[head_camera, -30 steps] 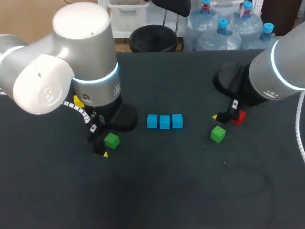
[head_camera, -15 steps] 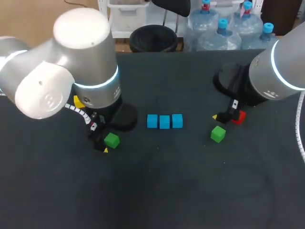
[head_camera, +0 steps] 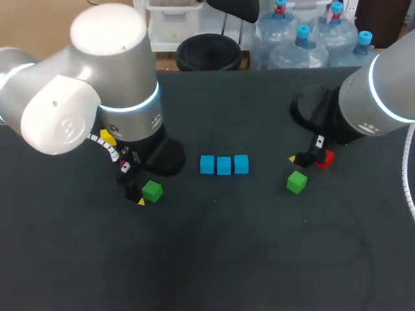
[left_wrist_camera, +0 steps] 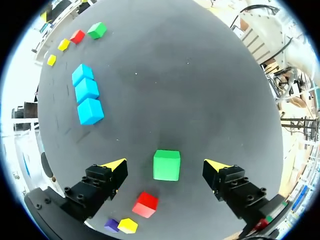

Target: Place the blue cubes, place green cubes on the blue cubes, place the yellow cubes on the green cubes, then place the red cubes on the yellow cubes, and place purple cube on the red cubes.

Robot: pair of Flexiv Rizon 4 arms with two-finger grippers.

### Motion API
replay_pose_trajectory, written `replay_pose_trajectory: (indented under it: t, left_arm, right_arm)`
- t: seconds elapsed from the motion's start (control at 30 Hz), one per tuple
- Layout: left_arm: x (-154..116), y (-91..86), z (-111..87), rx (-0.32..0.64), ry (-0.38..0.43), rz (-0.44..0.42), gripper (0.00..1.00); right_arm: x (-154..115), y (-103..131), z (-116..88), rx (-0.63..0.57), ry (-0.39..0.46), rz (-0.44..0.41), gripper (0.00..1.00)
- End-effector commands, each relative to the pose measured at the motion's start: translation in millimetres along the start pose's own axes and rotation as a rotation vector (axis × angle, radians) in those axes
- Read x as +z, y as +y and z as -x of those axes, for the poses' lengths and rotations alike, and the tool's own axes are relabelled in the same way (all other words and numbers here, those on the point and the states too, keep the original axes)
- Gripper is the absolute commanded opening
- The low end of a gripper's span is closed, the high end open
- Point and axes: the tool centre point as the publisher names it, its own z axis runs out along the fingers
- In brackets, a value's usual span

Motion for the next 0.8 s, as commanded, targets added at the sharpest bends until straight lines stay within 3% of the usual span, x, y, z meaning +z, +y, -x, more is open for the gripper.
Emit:
replay_pose_trajectory:
  t: [0.03, 0.43, 0.47, 0.57, 0.6, 0.7, 0.8]
  left_arm:
    - [6.1, 4.6, -0.6, -0.013, -0.004, -0.022, 1.00]
    - [14.0, 8.2, -6.1, -0.054, 0.005, -0.046, 1.00]
    - [13.9, 8.6, -6.2, -0.055, 0.006, -0.046, 0.86]
    - [13.8, 9.3, -6.8, -0.060, 0.011, -0.049, 0.64]
    - [13.9, 9.4, -6.8, -0.060, 0.013, -0.050, 0.47]
    - [14.1, 9.6, -7.0, -0.061, 0.016, -0.052, 0.28]
    - [14.0, 9.6, -7.7, -0.062, 0.019, -0.052, 0.16]
  right_arm:
    - [0.2, 2.3, -1.5, 0.002, -0.004, -0.012, 1.00]
    - [0.2, 2.3, -1.5, 0.002, -0.004, -0.012, 1.00]
    - [0.2, 2.3, -1.5, 0.002, -0.004, -0.012, 1.00]
    - [0.2, 2.3, -1.5, 0.002, -0.004, -0.012, 1.00]
    - [0.2, 2.3, -1.5, 0.002, -0.004, -0.012, 1.00]
    - [0.2, 2.3, -1.5, 0.002, -0.004, -0.012, 1.00]
    - [0.2, 2.3, -1.5, 0.002, -0.004, -0.012, 1.00]
